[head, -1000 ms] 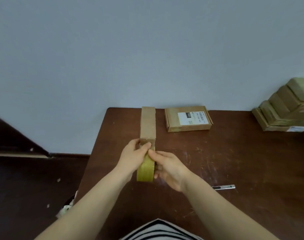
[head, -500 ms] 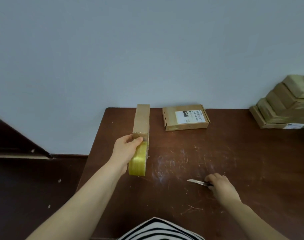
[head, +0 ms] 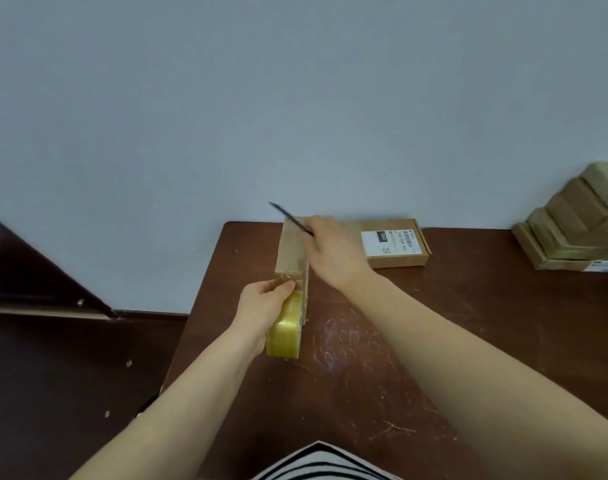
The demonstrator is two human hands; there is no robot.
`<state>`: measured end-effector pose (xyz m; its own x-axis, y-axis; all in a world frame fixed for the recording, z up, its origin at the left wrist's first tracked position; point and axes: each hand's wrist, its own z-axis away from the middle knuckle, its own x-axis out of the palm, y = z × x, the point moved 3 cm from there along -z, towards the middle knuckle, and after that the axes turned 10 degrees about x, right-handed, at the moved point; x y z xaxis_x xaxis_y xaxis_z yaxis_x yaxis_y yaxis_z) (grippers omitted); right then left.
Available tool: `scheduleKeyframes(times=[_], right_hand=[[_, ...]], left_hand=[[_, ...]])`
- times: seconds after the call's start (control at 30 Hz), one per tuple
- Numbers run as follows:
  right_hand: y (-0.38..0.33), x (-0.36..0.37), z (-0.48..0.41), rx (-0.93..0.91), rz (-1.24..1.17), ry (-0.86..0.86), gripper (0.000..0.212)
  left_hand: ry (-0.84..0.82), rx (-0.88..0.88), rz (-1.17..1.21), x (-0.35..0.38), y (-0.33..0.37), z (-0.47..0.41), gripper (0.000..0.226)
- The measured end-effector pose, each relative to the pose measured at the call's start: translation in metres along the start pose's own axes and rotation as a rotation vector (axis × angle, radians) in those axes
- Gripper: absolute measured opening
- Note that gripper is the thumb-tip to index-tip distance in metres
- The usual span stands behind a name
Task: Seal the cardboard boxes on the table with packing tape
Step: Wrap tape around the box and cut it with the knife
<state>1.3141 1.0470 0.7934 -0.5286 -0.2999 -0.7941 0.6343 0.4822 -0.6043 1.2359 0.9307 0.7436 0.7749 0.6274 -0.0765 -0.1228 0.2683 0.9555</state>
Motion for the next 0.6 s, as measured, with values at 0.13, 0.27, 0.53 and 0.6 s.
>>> scheduleKeyframes(times=[0.13, 0.27, 0.53, 0.6], right_hand=[[-0.029, 0.035, -0.015, -0.134, 0.398, 0.031, 0.027], [-0.023, 0.044, -0.020, -0.164, 0.435, 0.102, 0.027], [-0.024, 0.054, -0.025, -0.158, 0.495, 0.090, 0.028], [-0.027, 0.055, -0.025, -0.165, 0.504, 0.071, 0.027]], left_hand=[[-0.044, -0.029, 0.092, 0.006, 0.002, 0.006, 0.023], [-0.089, 0.020, 0.196, 0.012, -0.005, 0.008, 0.045], [0.052, -0.065, 0.230, 0.007, -0.031, 0.015, 0.026], [0.038, -0.054, 0.203, 0.001, -0.032, 0.012, 0.018]])
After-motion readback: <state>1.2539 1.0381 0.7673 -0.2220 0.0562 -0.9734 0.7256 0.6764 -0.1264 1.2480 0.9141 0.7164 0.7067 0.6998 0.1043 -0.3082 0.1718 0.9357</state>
